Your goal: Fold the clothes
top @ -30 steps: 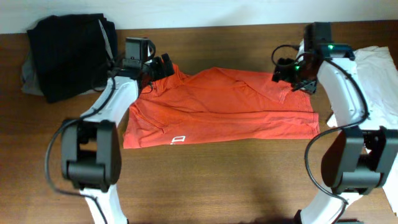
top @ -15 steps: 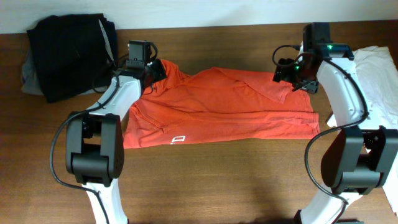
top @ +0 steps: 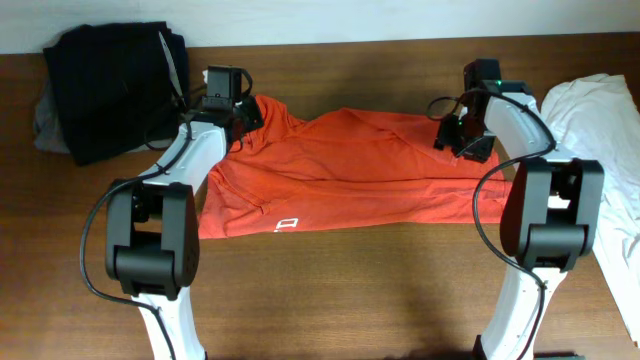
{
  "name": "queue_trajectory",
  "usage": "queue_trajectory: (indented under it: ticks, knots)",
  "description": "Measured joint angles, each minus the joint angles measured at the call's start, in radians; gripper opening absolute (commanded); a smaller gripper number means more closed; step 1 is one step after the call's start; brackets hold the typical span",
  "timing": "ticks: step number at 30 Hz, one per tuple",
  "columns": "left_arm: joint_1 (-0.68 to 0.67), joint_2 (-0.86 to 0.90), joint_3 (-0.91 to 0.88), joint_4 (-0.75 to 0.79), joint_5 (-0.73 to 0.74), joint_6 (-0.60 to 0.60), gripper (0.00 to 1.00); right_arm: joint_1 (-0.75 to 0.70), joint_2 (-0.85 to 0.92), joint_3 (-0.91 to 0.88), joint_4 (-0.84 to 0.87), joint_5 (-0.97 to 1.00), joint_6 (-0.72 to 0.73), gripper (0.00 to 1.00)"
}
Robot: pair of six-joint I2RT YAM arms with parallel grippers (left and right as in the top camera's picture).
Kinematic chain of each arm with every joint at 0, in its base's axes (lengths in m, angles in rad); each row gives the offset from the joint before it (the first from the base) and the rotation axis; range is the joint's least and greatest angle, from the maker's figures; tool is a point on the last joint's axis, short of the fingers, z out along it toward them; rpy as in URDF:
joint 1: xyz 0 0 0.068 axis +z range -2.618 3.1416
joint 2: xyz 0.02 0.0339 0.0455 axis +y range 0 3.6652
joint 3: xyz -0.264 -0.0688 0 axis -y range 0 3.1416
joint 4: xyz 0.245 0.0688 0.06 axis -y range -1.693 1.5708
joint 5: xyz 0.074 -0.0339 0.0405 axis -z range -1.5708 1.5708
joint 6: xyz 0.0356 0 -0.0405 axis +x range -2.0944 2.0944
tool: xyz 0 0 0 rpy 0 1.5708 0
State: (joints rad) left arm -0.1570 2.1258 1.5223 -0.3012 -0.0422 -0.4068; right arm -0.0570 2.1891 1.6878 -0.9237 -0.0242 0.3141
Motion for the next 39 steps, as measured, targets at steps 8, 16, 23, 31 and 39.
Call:
queue_trajectory:
  ticks: [8,16,23,31,39]
  knots:
    - [0.003,0.000,0.000,-0.021,0.000,0.000,0.01,0.000,0.032,0.000,-0.011,0.002,0.000,0.17]
    - [0.003,-0.011,0.000,-0.049,0.000,0.000,0.01,-0.044,0.036,0.037,-0.083,0.009,0.001,0.04]
    - [0.003,-0.148,0.005,-0.153,-0.001,0.000,0.01,-0.125,0.038,0.166,-0.264,0.009,0.000,0.04]
    - [0.003,-0.317,0.007,-0.420,-0.080,0.003,0.01,-0.129,0.040,0.411,-0.520,0.017,-0.010,0.04]
    - [0.008,-0.372,0.014,-0.768,-0.150,0.003,0.01,-0.225,0.040,0.463,-0.668,0.021,-0.039,0.04]
